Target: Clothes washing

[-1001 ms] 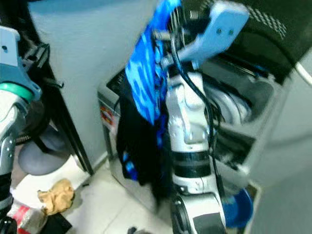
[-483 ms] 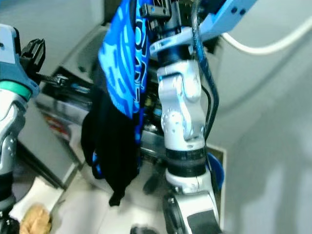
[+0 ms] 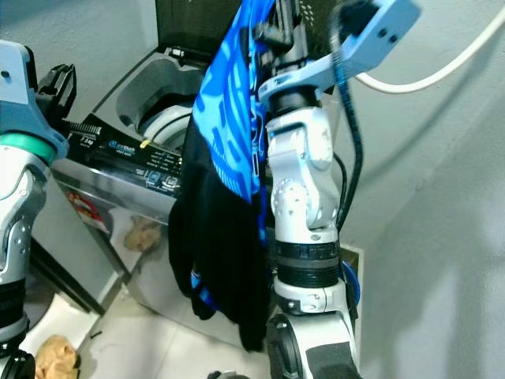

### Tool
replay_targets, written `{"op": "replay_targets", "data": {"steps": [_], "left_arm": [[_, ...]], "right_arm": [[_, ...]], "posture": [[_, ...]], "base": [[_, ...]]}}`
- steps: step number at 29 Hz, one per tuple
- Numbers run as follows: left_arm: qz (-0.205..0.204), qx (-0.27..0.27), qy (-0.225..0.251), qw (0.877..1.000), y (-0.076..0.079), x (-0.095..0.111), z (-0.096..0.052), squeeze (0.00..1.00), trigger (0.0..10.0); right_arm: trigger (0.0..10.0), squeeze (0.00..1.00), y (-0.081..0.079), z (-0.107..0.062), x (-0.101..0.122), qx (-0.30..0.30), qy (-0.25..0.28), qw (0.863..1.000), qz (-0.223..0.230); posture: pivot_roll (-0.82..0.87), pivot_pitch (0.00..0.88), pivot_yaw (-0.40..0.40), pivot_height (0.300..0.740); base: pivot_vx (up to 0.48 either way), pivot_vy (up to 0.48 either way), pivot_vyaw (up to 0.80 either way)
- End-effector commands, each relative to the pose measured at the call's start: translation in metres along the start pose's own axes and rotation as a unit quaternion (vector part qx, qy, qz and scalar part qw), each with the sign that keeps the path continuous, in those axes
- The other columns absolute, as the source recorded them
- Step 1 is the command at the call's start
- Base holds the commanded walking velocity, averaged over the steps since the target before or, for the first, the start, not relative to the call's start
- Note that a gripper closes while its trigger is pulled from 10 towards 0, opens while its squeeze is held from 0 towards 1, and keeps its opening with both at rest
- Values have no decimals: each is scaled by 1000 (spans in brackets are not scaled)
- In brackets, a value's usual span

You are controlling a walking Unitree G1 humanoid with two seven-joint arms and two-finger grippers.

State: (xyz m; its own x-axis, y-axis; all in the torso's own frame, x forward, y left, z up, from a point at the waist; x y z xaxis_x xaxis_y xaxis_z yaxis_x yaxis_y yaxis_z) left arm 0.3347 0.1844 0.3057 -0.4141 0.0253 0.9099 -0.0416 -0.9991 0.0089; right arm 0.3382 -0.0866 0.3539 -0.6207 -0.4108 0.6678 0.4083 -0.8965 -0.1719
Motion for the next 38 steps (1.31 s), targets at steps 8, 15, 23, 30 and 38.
{"op": "replay_targets", "data": {"steps": [8, 15, 23, 30, 38], "left_arm": [[4, 5, 4, 1000, -2, 2, -1, 0, 10000], [4, 4, 1, 1000, -2, 0, -2, 0, 10000], [7, 6, -5, 1000, -2, -2, -2, 0, 10000], [3, -7, 13, 1000, 1, 3, -1, 0, 10000], [-29, -109, -6, 994, 29, -2, -10, 0, 10000]], "right_arm": [[10000, 0, -2, -2, -3, 7, -8, 1000, -19], [10000, 0, -2, -3, -5, 9, -11, 999, -34], [10000, 0, -3, -4, -7, 10, -13, 999, -42], [10000, 0, -6, -4, -9, 32, -12, 996, -87], [10000, 0, -22, 28, 5, 96, 35, 984, -147]], "posture": [[122, 36, 8, 740], [120, 39, 7, 740], [119, 39, 8, 740], [118, 39, 9, 740], [108, 36, 10, 740]], "base": [[0, 480, 0], [0, 472, 0], [0, 84, 0], [0, 0, 0], [0, 0, 0]]}}
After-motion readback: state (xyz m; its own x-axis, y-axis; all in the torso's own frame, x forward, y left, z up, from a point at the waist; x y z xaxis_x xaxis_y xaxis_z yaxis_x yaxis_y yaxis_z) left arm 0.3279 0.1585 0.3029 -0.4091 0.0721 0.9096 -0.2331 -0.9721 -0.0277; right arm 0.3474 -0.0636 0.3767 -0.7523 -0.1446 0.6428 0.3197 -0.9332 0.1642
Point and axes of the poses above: a point about 5 cm out from each wrist's last joint towards the gripper, its own z axis pointing out of the wrist towards the gripper, its own x axis along the axis of the wrist's last joint, y = z × x, the point moved 2 cm from there along z, pointing out of the wrist towards the gripper, and after that the axes turned 12 degrees about -z, right-handed, at the moved point
